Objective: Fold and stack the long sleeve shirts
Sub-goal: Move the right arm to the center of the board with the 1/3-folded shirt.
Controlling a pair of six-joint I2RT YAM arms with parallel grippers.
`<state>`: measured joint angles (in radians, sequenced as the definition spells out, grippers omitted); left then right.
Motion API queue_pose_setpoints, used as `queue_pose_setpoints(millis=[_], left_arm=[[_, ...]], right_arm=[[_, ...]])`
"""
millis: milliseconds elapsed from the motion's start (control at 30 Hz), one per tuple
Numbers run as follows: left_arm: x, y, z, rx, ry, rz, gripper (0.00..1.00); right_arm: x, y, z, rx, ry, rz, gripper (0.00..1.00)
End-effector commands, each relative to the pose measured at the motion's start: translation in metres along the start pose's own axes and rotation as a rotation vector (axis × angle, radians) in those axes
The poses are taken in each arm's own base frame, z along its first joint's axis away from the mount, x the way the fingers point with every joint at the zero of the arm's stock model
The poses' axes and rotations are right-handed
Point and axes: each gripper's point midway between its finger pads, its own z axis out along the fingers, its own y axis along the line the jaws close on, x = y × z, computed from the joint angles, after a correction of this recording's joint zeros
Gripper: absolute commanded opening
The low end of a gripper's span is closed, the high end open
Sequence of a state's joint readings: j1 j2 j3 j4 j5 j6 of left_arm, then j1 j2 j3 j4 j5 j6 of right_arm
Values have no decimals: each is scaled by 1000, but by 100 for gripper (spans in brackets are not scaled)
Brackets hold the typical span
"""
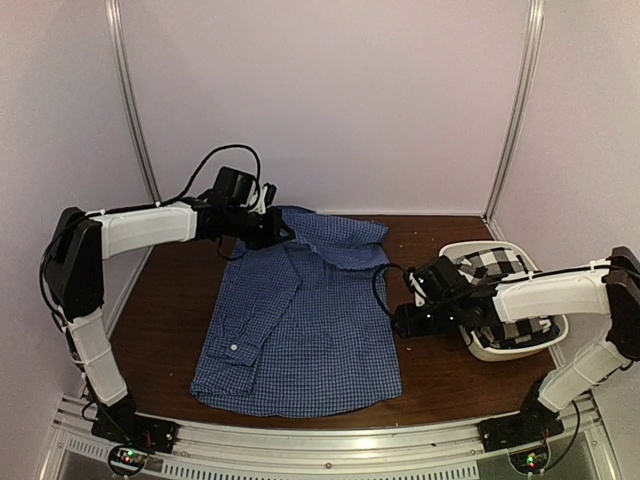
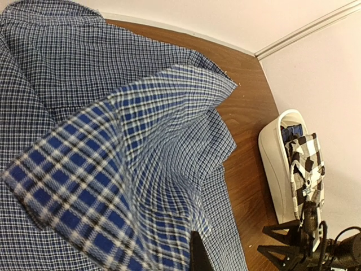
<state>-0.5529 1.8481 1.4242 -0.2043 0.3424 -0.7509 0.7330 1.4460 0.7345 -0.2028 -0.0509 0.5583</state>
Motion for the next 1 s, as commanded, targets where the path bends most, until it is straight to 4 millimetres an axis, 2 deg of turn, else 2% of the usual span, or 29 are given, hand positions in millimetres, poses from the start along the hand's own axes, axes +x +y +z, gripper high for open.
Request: queue_pose_setpoints(millis=[0, 267, 433, 633, 733, 833, 967], left_arm=[[-35, -21, -22, 18, -92, 74, 0], [-50, -30, -26, 38, -116, 90, 0], [-64, -36, -31, 49, -145, 101, 0], [-82, -40, -36, 64, -176, 112, 0], [-89, -42, -37, 69, -188, 121, 0], [-96, -43, -38, 63, -205, 139, 0], [-108, -40, -43, 42, -232, 158, 0]], right_arm=[[42, 13, -6, -11, 86, 13, 55], [102, 27, -13, 9, 212, 1, 46], [125, 28, -16, 32, 257, 11, 39], [143, 33, -15, 52, 299, 8, 30], [145, 31, -14, 75, 304, 8, 15], [143, 17, -19, 138, 290, 15, 1], [140, -6, -32, 213, 261, 37, 0]])
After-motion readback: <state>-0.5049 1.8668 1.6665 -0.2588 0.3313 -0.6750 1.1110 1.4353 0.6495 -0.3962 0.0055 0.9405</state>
